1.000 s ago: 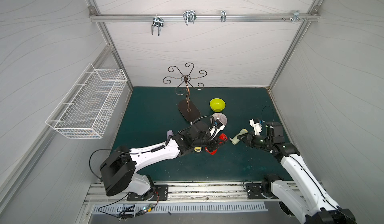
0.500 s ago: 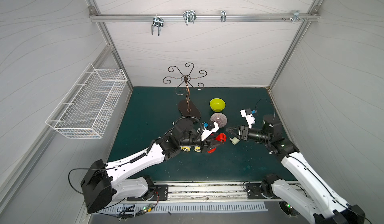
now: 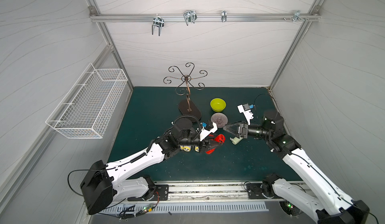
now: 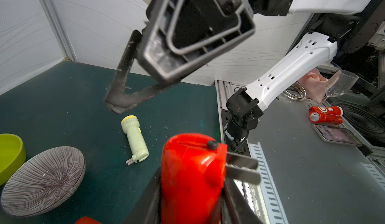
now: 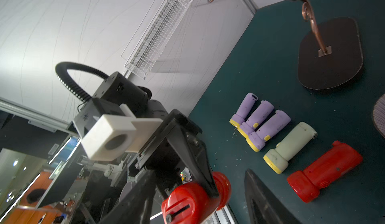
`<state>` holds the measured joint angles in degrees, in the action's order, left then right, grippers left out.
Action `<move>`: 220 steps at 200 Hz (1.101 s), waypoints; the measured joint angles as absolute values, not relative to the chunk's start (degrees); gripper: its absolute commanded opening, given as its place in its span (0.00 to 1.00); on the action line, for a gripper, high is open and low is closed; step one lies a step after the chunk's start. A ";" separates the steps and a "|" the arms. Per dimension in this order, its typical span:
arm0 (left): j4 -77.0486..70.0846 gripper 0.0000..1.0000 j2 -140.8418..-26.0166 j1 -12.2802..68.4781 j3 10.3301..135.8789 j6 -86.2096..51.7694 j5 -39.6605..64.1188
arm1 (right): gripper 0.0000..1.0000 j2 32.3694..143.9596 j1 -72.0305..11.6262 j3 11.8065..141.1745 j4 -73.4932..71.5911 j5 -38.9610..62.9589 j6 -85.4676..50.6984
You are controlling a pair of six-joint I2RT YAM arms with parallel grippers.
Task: Close the plug at the bottom of the flashlight
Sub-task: Close the plug of the flashlight.
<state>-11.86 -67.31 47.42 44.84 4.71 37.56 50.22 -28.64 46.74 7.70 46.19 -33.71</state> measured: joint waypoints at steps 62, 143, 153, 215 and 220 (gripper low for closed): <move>-13.15 0.00 -67.72 44.38 44.84 3.05 40.86 | 0.60 50.48 -31.51 46.89 9.98 47.00 -30.37; -14.09 0.00 -68.97 43.46 44.84 1.61 43.66 | 0.48 52.05 -31.55 46.89 9.89 48.56 -30.00; -14.11 0.00 -69.12 43.27 44.84 1.32 43.92 | 0.46 52.31 -31.55 46.89 9.89 48.82 -30.04; -15.92 0.00 -70.13 42.46 44.84 -0.23 45.76 | 0.39 52.71 -31.53 46.87 9.58 49.15 -30.06; -16.16 0.00 -70.19 42.39 44.84 -0.30 45.95 | 0.39 52.71 -31.53 46.87 9.54 49.12 -29.98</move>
<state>-16.16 -70.19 42.39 44.84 -0.30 45.95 52.71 -31.53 46.87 9.54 49.12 -29.98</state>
